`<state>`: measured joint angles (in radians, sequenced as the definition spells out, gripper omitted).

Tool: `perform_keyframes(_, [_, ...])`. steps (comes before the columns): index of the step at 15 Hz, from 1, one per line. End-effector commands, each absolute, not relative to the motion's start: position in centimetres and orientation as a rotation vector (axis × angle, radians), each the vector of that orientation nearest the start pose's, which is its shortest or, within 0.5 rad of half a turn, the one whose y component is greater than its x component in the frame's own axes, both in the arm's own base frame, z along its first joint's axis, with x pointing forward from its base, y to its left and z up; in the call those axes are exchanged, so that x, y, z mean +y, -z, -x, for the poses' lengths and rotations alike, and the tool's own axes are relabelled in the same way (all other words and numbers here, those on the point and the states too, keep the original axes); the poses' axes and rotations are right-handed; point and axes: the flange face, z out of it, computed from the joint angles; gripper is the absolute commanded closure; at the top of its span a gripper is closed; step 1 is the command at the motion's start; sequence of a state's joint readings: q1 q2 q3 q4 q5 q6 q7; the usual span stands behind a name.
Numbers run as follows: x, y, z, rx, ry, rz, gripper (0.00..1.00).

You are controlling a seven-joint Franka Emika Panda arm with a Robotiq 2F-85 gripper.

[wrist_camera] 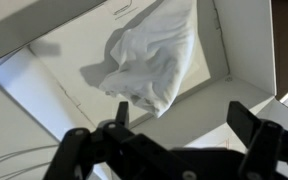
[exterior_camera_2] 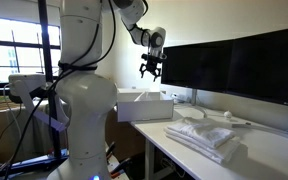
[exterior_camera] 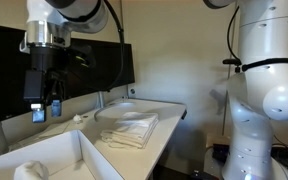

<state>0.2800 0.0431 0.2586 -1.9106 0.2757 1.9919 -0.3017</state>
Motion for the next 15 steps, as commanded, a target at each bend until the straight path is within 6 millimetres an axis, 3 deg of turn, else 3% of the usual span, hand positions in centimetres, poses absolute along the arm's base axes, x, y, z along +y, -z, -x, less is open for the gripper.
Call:
perform_keyframes(1, [29.7, -51.5, -47.6, -1.078, 0.078, 2.754, 0.00])
perform_keyframes(6, [26.6, -56.0, -45.2, -1.154, 0.059, 2.871, 0.00])
perform_keyframes(15, [17.1, -62.1, -40.7, -1.113, -0.099, 2.988, 0.00])
